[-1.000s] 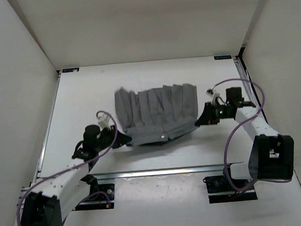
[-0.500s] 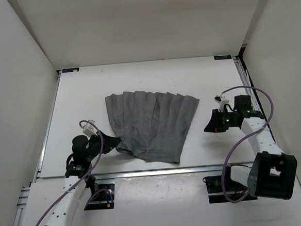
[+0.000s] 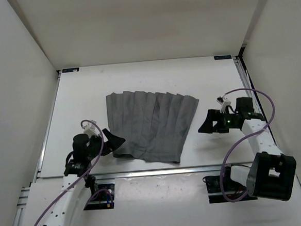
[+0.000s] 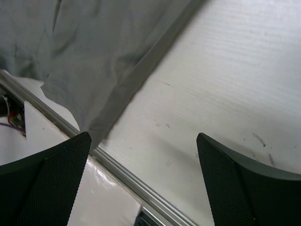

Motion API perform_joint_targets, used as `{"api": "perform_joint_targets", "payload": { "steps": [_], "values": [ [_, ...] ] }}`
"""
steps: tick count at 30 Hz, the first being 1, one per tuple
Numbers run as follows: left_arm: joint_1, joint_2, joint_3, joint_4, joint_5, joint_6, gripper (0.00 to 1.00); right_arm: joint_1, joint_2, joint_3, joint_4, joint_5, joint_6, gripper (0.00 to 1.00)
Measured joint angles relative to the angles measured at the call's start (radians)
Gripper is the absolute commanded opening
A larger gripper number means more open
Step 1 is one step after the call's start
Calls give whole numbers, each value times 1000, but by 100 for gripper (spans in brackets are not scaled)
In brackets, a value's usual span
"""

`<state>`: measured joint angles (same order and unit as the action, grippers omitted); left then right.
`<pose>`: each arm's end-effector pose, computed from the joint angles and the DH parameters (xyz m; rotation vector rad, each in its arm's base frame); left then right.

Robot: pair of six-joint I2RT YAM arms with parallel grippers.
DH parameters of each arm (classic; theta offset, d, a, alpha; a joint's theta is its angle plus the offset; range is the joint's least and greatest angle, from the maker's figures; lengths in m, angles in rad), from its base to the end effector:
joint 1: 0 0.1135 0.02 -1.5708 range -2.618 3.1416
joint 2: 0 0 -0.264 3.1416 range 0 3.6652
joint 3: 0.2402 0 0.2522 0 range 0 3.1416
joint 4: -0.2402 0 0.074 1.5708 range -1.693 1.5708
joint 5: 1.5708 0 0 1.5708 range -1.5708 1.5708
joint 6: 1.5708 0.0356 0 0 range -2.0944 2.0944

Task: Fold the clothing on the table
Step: Flatten the skirt out

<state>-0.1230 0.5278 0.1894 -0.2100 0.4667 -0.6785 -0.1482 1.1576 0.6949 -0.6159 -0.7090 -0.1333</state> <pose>0.1302 -0.0322 0.1666 -0.3194 2.1840 -0.9576 0.2089 -0.0077 0.2106 -0.2092 2.4485 0.8105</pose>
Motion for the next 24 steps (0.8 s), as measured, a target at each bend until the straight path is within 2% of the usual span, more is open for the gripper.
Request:
{"api": "perform_joint_targets", "payload": {
  "steps": [3,8,11,14,17,20,24],
  "values": [
    [-13,-5,64,-115,-52,38,99,-14,-35,-55,19,-2,56,93],
    [-25,38,282,-245,-129,172,98,19,-57,-64,22,26,63,91],
    [-47,119,391,-311,-158,249,99,112,-58,-46,11,135,1,96],
    [-121,227,512,-378,-208,362,99,265,-78,-37,20,257,-52,99],
    [-192,276,552,-422,-271,462,99,346,-95,-39,24,278,-49,99],
    [-178,350,578,-499,-290,523,98,291,-93,-48,47,222,16,99],
    [-197,542,657,-575,-349,559,99,197,-74,-76,77,130,160,98]
  ]
}}
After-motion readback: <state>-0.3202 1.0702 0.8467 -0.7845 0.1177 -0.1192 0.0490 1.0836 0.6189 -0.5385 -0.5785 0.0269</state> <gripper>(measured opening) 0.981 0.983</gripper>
